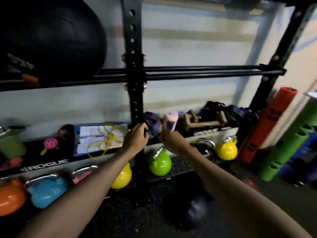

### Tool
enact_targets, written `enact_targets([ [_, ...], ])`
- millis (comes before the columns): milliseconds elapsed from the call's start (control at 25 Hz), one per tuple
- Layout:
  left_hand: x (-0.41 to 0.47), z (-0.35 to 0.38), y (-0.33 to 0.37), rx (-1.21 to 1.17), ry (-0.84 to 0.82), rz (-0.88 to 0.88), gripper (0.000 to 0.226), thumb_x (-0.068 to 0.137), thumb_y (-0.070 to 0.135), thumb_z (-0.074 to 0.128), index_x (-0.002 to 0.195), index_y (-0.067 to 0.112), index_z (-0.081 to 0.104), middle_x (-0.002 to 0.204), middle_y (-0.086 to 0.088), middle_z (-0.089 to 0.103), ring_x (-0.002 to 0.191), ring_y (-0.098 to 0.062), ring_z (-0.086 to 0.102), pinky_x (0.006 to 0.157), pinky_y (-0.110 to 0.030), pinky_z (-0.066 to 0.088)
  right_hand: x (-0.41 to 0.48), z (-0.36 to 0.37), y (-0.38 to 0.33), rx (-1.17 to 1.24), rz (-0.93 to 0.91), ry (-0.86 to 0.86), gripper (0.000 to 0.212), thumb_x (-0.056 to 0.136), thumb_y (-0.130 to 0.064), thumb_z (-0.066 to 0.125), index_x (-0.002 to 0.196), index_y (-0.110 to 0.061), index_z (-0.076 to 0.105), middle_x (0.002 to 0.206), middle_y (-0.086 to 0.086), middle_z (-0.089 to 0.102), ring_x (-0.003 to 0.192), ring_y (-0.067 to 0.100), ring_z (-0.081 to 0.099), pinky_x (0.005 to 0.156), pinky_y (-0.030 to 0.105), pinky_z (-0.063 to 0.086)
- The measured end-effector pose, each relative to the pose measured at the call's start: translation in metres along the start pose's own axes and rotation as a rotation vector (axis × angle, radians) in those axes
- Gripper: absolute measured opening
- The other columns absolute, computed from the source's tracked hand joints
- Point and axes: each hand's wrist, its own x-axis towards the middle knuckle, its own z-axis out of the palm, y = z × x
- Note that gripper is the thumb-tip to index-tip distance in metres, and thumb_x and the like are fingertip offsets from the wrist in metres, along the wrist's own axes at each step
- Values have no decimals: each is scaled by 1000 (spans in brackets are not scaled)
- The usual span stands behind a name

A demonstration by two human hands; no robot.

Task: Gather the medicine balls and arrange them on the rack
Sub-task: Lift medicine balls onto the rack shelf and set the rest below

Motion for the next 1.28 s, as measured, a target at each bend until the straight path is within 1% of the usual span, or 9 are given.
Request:
enact_targets([
  [160,-25,96,48,82,-325,16,14,92,20,58,103,14,63,108,-12,69,102,-34,65,78,-40,49,-75,15,89,25,182,-100,25,96,-27,51,106,-9,65,113,24,68,107,43,63,81,41,50],
  [360,-51,208,82,170,-716,24,17,95,29,55,102,17,65,111,-11,70,105,-30,65,83,-36,50,-145,52,190,78,413,-237,27,96,-30,47,104,-11,63,110,20,69,104,38,65,84,40,53],
  [520,-63,299,86,215,-970,-16,18,96,36,55,102,21,63,115,-7,68,111,-28,62,86,-35,48,-171,89,264,117,555,-390,28,96,-26,44,104,-7,62,113,19,68,104,41,64,80,41,51],
  [640,-68,367,84,197,-1104,-93,19,97,38,54,104,22,62,117,-8,66,109,-30,63,86,-36,48,-177,119,318,132,619,-467,30,99,-24,42,110,-4,61,118,23,67,106,42,64,74,37,44],
  [760,-69,415,80,183,-1194,-175,22,99,37,51,108,19,60,119,-9,64,110,-30,62,89,-37,49,-176,145,359,150,625,-584,29,102,-17,37,115,-2,59,119,24,65,105,43,63,77,41,46],
  [920,-69,472,68,143,-1273,-306,22,100,34,50,110,17,61,120,-10,63,111,-30,60,91,-38,49,-160,184,411,233,712,-665,35,104,-21,34,125,-4,56,124,22,63,109,42,61,89,46,51],
  [1080,-70,527,50,63,-1269,-478,21,99,30,54,111,14,62,119,-11,64,112,-29,59,94,-35,47,-143,226,457,328,783,-719,28,100,-22,38,104,-6,61,116,22,66,103,41,62,83,42,50],
  [1200,-77,585,24,-39,-1222,-682,30,98,27,59,124,11,57,123,-14,63,111,-31,60,82,-29,43,-137,280,508,370,875,-736,29,97,-25,47,105,-8,69,108,15,69,103,36,64,88,40,50],
  [1280,-87,627,0,-114,-1165,-831,44,95,28,64,133,12,49,126,-17,59,113,-33,59,81,-30,44,-136,323,545,414,948,-724,26,96,-24,53,100,-6,70,97,10,66,98,34,65,75,31,46],
])
